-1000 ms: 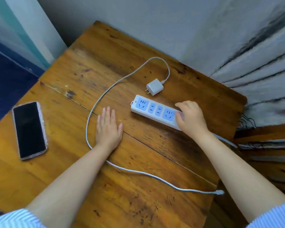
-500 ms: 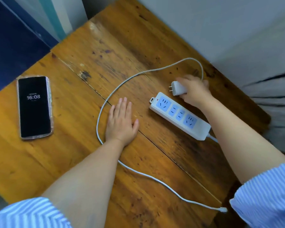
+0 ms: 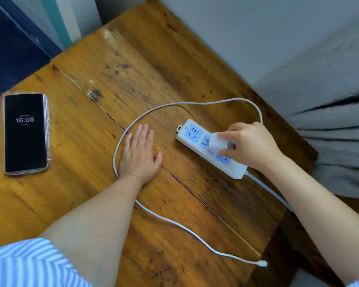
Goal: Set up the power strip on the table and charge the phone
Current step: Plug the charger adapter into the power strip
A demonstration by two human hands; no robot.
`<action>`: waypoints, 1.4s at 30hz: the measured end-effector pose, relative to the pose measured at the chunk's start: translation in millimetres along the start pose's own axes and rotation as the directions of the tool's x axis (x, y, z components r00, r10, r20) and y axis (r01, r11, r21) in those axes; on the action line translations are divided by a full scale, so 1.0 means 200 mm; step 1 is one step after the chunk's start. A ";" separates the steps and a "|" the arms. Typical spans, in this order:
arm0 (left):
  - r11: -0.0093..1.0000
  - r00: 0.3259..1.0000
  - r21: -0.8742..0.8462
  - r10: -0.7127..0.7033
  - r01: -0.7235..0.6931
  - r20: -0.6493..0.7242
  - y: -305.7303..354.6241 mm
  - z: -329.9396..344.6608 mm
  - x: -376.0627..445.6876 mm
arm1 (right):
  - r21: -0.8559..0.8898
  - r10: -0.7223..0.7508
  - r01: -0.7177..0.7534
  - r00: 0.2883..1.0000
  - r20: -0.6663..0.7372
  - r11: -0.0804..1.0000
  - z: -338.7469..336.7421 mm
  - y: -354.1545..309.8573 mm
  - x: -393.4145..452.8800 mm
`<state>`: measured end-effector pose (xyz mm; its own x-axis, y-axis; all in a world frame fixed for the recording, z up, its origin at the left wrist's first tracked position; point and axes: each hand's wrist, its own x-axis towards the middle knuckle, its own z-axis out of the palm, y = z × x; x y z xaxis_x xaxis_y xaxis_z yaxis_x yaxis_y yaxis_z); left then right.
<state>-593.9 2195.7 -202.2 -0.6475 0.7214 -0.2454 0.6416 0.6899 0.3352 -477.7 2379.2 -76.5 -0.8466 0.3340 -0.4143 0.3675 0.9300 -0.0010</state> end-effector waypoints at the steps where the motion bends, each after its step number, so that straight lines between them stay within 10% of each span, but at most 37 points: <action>1: 1.000 1.000 0.002 -0.001 0.001 -0.003 0.00 0.00 0.00 | -0.009 0.014 -0.014 1.000 -0.001 1.000 0.00 -0.01 0.01; 42: 1.000 0.999 -0.009 0.009 -0.009 -0.039 0.00 0.00 -0.01 | 0.004 0.174 -0.179 0.963 0.205 0.984 -0.05 -0.26 0.19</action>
<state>-593.1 2193.9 -202.2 -0.6571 0.7248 -0.2071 0.6438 0.6825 0.3461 -533.1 2345.0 -83.4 -0.6723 0.4523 -0.5860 0.5146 0.8546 0.0694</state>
